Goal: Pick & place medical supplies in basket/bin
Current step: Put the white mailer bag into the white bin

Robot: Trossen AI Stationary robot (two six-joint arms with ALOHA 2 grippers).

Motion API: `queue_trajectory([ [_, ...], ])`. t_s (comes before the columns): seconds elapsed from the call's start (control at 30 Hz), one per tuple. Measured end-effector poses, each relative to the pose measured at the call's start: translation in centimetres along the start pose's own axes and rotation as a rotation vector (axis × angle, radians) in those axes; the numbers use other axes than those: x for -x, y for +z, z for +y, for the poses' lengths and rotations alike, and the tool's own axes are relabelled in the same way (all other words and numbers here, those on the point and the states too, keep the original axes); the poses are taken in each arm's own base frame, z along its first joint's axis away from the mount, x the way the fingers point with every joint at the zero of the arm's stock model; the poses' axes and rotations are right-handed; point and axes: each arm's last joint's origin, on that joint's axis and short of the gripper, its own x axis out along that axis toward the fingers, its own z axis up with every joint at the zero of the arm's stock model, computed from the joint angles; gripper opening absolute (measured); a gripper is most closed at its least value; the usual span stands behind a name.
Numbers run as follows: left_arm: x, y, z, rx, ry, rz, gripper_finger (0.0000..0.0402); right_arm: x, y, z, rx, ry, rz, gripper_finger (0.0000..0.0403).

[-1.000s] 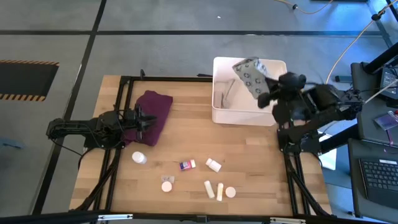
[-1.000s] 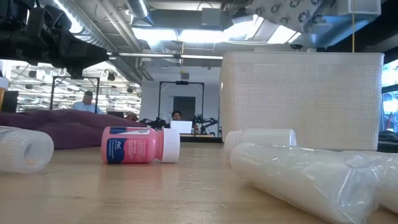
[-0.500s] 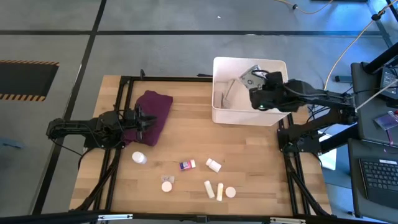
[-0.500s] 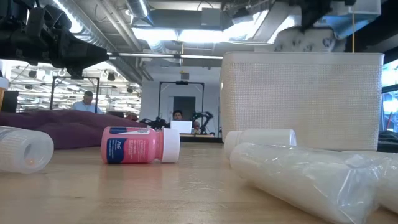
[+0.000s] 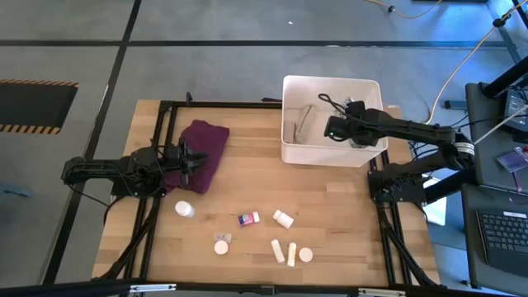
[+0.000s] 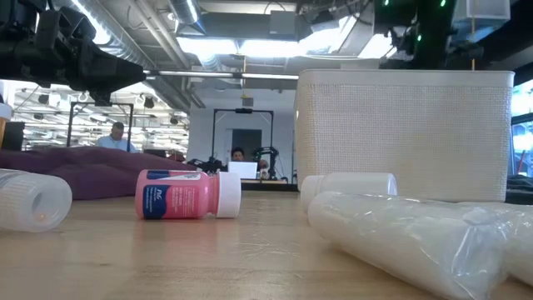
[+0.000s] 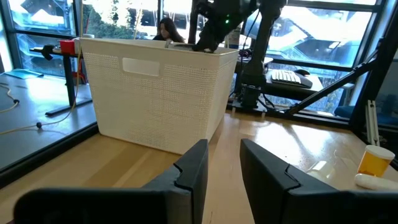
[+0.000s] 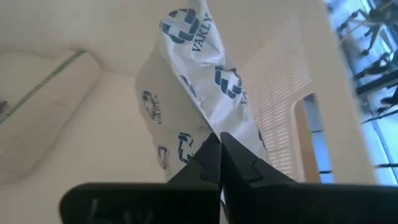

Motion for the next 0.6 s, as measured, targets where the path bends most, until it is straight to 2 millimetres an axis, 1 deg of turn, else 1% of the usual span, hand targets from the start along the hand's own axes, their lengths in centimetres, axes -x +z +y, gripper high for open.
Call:
queue_trajectory([
  [0.23, 0.0, 0.0, 0.0, 0.000, 0.000, 0.000, 0.0088, -3.7, -0.5, 0.5, -0.042, -0.016, 0.020, 0.0000],
  [0.4, 0.0, 0.0, 0.0, 0.000, 0.000, 0.000, 0.0088, -6.1, -1.4, 0.1, -0.076, -0.062, 0.057, 0.0000],
  [0.5, 0.0, 0.0, 0.0, 0.000, 0.000, 0.000, 0.0088, -7.3, -2.1, -0.2, -0.091, -0.092, 0.072, 0.0000],
  [0.6, 0.0, 0.0, 0.0, 0.000, 0.000, 0.000, 0.0088, -8.3, -2.6, -0.2, -0.124, -0.082, 0.089, 0.0000],
])
